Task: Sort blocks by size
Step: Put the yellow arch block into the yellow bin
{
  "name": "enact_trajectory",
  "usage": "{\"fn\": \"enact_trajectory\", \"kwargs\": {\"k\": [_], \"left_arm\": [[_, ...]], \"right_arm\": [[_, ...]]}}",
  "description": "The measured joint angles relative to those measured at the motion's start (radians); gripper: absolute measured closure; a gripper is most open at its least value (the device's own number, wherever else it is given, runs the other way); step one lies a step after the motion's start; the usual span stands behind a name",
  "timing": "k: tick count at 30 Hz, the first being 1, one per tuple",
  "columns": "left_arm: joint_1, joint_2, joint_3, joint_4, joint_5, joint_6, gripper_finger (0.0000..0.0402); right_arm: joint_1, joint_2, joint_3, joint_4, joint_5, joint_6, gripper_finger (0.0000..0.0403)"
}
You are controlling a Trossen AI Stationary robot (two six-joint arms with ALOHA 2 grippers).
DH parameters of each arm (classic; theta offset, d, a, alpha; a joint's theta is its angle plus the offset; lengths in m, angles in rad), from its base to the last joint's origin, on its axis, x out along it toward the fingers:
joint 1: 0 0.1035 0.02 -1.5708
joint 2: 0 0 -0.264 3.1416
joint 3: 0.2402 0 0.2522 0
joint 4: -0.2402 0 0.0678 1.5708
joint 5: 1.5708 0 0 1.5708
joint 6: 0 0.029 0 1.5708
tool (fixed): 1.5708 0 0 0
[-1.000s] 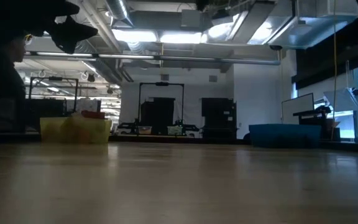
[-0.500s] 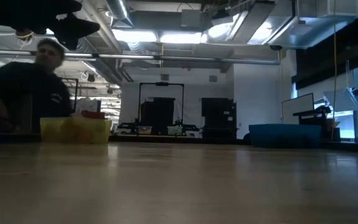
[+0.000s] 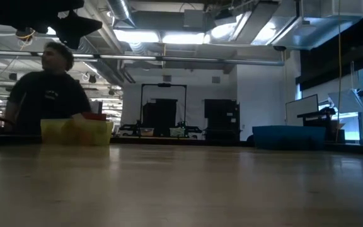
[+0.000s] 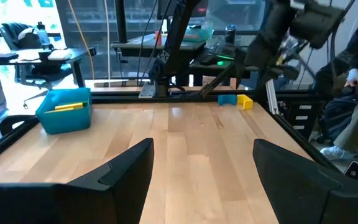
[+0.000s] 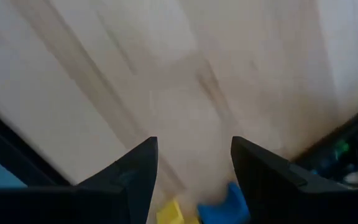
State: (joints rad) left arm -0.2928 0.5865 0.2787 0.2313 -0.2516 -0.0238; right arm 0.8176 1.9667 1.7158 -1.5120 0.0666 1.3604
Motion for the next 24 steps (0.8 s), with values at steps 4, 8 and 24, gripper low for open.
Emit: {"fn": "enact_trajectory", "kwargs": {"k": [4,8,24], "left_arm": [[0.0,0.0,0.0,0.002,0.0,-0.002,0.0141],[0.0,0.0,0.0,0.001,0.0,-0.002,0.0141],[0.0,0.0,0.001,-0.003,0.0,0.005,0.0141]], "right_arm": [[0.054,-0.002,-0.056,0.013,-0.096,-0.001,0.0198],[0.096,-0.002,-0.103,0.06,-0.131,-0.047,0.0198],[0.196,-0.003,-0.267,0.246,-0.206,-0.23,0.0198]]}}
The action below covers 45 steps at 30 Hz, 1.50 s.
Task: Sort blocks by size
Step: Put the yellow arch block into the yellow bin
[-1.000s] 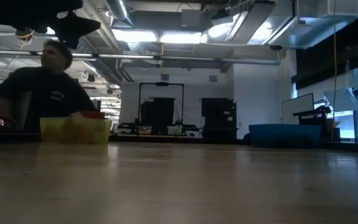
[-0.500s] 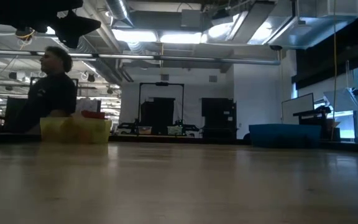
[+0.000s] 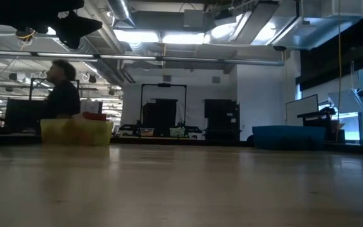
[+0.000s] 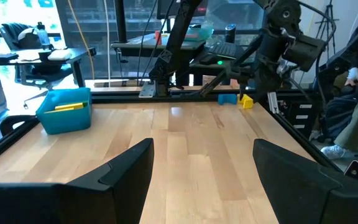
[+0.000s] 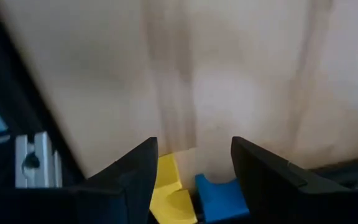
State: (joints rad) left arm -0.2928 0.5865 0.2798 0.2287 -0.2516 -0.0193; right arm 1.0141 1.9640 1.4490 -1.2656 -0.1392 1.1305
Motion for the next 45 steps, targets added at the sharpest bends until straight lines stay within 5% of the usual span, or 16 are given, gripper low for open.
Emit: {"fn": "enact_trajectory", "kwargs": {"k": [12,24,30,36,39,45], "left_arm": [[0.0,0.0,0.0,-0.004,0.0,-0.006,0.0141],[0.0,0.0,0.0,-0.008,0.0,0.002,0.0141],[0.0,0.0,0.0,-0.011,0.0,0.006,0.0141],[0.0,0.001,0.0,-0.011,0.0,0.005,0.0141],[0.0,0.001,0.0,-0.011,0.0,0.005,0.0141],[0.0,0.001,0.0,0.0,0.0,0.001,0.0141]], "right_arm": [[0.085,0.0,-0.082,0.121,-0.197,-0.058,0.0198],[0.133,0.0,-0.11,0.146,-0.227,0.043,0.0201],[0.131,0.001,-0.165,0.227,-0.253,0.05,0.0264],[0.13,0.001,-0.174,0.244,-0.204,0.073,0.0366],[0.124,0.0,-0.167,0.241,-0.154,0.126,0.0368],[0.066,0.001,-0.088,0.196,0.141,0.181,0.035]]}}
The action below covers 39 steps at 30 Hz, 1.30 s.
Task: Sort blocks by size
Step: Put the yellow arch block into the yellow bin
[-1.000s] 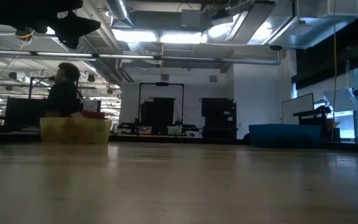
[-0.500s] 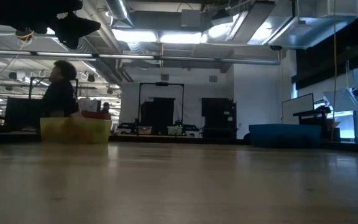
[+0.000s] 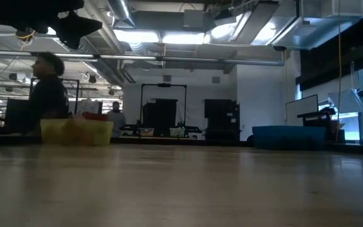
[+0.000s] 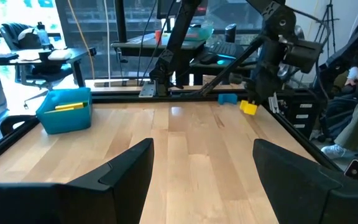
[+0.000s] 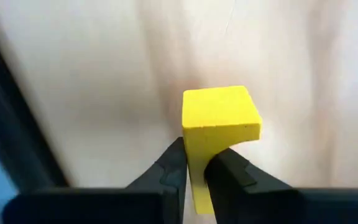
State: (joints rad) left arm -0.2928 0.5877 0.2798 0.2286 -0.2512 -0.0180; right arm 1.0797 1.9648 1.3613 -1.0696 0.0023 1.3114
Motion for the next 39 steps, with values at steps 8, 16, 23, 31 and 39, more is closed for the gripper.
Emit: {"fn": "enact_trajectory", "kwargs": {"k": [8,16,23,31,39], "left_arm": [[0.0,0.0,0.0,-0.002,0.0,0.0,0.0141],[0.0,0.0,0.0,-0.001,0.0,-0.011,0.0141],[0.0,0.0,0.0,0.001,0.0,0.004,0.0141],[0.0,-0.013,0.027,-0.012,0.0,0.002,0.0141],[0.0,-0.064,0.066,-0.009,0.0,0.003,0.0141]], "right_arm": [[-0.181,0.0,0.055,0.022,0.53,-0.1,0.0369],[-0.412,0.0,0.055,0.161,0.799,-0.402,0.0359],[-0.632,0.0,0.055,0.394,0.684,-0.807,0.0368],[-0.887,0.0,0.055,0.753,0.498,-1.241,0.0361],[-1.095,0.024,0.055,1.112,0.244,-1.424,0.0366]]}}
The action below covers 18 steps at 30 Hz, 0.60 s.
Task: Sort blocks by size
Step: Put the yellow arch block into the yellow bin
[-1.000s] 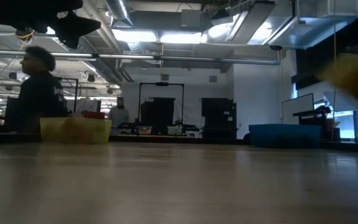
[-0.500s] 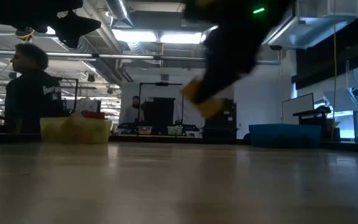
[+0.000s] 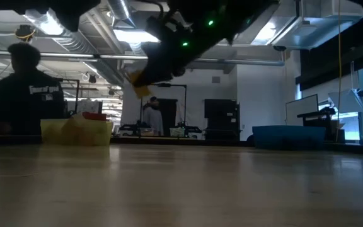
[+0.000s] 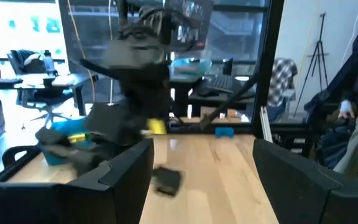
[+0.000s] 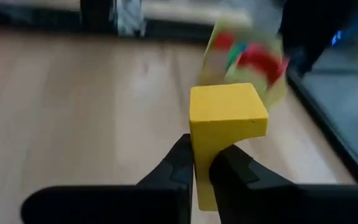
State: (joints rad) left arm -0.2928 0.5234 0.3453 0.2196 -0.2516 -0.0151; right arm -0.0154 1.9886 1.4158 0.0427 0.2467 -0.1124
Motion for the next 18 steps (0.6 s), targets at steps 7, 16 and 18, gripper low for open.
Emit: {"fn": "enact_trajectory", "kwargs": {"k": [7,16,18], "left_arm": [[0.0,-0.029,0.025,0.002,0.0,0.024,0.0141],[0.0,-0.044,0.047,0.01,0.0,0.034,0.0141],[0.0,-0.044,0.047,0.01,0.0,0.034,0.0141]], "right_arm": [[-0.103,0.104,0.002,0.391,-0.122,0.003,0.0361],[-0.166,0.282,0.247,0.478,-0.128,0.027,0.036],[-0.176,0.327,0.324,0.458,-0.135,0.028,0.036]]}}
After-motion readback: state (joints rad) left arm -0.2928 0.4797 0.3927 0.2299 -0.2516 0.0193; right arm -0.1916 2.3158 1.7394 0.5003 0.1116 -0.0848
